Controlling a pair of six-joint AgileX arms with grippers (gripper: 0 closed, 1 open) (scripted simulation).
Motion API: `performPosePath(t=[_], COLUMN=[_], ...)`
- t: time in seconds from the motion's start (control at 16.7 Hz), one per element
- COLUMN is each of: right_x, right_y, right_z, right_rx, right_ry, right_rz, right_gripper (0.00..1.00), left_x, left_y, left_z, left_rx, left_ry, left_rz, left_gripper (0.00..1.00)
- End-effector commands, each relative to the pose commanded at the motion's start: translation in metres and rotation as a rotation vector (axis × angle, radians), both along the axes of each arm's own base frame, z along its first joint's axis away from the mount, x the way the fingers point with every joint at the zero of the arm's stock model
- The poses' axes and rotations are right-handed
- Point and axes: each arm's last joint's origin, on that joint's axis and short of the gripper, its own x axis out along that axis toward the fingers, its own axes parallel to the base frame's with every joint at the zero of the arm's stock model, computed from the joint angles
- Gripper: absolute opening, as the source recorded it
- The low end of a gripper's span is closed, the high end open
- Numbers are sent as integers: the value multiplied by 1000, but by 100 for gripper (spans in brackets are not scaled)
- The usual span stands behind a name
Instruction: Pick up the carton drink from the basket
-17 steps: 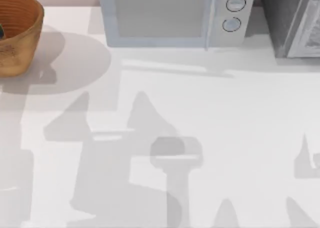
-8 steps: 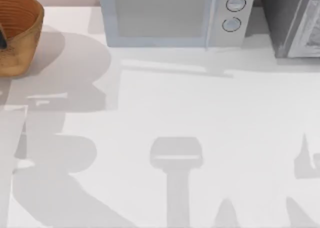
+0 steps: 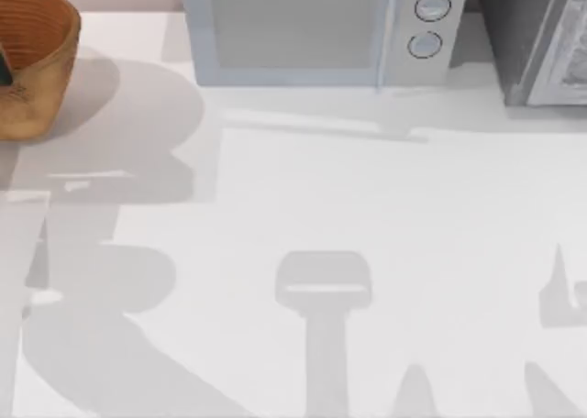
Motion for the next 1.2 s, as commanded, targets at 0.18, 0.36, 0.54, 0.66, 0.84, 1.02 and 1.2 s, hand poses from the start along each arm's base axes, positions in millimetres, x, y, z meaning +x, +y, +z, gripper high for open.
performPosePath(t=[0.18,0.36,0.54,0.66,0.84,1.02,1.2], right_x=[0,0,0,0,0,0,0], right_y=[0,0,0,0,0,0,0], right_z=[0,0,0,0,0,0,0], right_rx=[0,0,0,0,0,0,0], right_ry=[0,0,0,0,0,0,0], right_rz=[0,0,0,0,0,0,0], right_gripper=[100,100,100,100,100,100,100], left_x=[15,34,47,48,48,48,48], left_y=[1,1,1,1,1,1,1], left_z=[-3,-3,-4,-4,-4,-4,-4], left_rx=[-4,-4,-4,-4,-4,-4,-4], left_ry=[8,8,8,8,8,8,8], left_rz=[1,1,1,1,1,1,1], left_gripper=[100,100,100,100,92,70,47])
